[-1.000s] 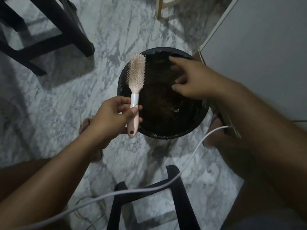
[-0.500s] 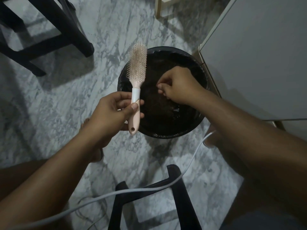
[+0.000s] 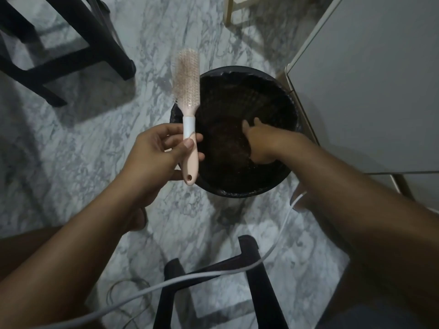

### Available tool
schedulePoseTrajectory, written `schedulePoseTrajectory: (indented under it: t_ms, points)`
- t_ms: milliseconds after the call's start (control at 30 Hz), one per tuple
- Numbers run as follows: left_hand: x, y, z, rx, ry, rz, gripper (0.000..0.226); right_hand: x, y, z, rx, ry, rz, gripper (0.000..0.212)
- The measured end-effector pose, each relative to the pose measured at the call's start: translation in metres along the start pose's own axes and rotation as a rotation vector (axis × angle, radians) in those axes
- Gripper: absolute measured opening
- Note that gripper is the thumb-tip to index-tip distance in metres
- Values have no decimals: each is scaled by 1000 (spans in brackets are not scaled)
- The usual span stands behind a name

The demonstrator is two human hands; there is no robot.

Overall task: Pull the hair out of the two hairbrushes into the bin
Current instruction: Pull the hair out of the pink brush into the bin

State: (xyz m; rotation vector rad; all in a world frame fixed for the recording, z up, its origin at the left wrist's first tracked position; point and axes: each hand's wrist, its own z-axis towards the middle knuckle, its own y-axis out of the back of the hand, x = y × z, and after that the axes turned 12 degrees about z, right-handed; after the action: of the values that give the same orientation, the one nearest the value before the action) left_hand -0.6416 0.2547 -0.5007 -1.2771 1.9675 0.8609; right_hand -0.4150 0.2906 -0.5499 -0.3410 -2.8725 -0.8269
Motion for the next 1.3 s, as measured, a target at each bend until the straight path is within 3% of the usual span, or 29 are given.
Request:
schedulePoseTrajectory:
  t_ms: [33,100,200,267,333,400,467,633,700,800,933,1100,1200,1300]
  points:
    - [1,-1,0,7,4,12,24,0,10,-4,-40,46,41,93]
    - [2,-2,-1,24,6,36,25,0,29,-12,-189,189,271,103]
    - [3,-4,-2,50,0,74,24,8,39,-22,-183,394,941,102]
    - [4,-7,-3,73,-2,91,23,13,35,-22,-30,495,1265,86]
    - [4,-8,-3,84,-1,89,23,18,27,-21,44,536,1332,48]
    - [4,-9,-1,69,-1,76,25,20,22,-20,-32,502,1337,26]
    - [2,-8,-1,48,-5,54,25,18,21,-17,-143,467,1295,22]
    - [-1,-6,0,18,-24,22,23,2,13,-6,-358,308,764,13]
    - [-2,-7,-1,21,-25,20,24,-3,7,1,-330,223,473,13]
    - [-2,-8,-2,22,-23,15,25,-4,-4,11,-155,55,152,12]
    - [-2,-6,-2,13,-27,-9,26,-2,-15,17,91,-119,162,15]
    - [-1,-2,-1,-9,-40,-31,25,-5,-22,14,78,-179,153,9]
    - [0,-3,0,-8,-30,15,22,-6,-14,15,-115,-34,110,29]
    - [4,-6,0,13,-2,103,27,3,5,6,-235,257,417,64]
